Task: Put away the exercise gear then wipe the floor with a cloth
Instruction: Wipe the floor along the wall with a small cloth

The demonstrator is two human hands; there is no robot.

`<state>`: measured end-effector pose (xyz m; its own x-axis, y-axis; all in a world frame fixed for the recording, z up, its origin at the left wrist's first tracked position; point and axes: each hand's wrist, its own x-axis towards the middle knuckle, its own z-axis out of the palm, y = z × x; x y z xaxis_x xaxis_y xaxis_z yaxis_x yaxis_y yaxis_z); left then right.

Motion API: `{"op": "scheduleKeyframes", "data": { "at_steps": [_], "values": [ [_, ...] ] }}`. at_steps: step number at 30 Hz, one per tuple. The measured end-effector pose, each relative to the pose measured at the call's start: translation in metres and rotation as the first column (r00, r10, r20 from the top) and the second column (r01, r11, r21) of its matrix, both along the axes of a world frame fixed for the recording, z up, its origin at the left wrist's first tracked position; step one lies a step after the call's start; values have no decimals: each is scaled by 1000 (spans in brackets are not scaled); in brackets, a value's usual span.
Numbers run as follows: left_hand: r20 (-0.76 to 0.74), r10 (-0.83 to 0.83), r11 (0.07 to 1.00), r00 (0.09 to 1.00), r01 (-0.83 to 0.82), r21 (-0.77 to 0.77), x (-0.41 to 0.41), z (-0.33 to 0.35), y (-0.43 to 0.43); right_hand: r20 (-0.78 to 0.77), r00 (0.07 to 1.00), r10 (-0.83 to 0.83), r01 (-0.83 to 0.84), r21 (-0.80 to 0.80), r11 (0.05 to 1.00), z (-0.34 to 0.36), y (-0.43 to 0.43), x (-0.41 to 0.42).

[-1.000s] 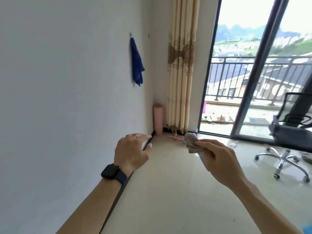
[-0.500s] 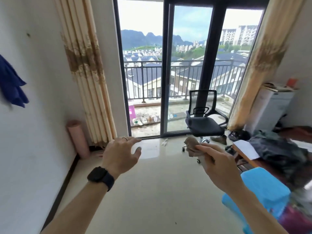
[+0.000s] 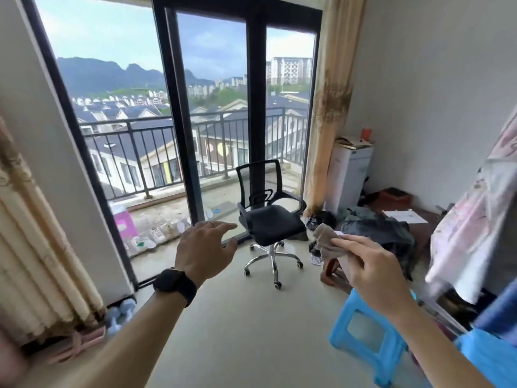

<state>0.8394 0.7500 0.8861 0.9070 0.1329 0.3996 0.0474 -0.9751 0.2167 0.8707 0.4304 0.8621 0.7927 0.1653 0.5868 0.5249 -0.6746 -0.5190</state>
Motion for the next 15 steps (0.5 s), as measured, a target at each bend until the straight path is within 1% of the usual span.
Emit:
{"op": "scheduleKeyframes", "data": {
  "at_steps": [3,8,12,15],
  "values": [
    [-17,-95,993,995,96,69,60,2,-13,-1,994,-106,106,-19,994,3,-10,24],
    [-48,-246,969,968,247,19,158,-4,-58,-39,971,-234,233,-35,972,-7,-44,76],
    [-53,-339,939,939,341,37,236,-15,-103,-20,949,-315,314,-39,949,-14,-85,137],
    [-54,-382,922,923,384,42,283,-18,-127,-33,932,-362,361,-29,932,-17,-107,176]
  ]
}}
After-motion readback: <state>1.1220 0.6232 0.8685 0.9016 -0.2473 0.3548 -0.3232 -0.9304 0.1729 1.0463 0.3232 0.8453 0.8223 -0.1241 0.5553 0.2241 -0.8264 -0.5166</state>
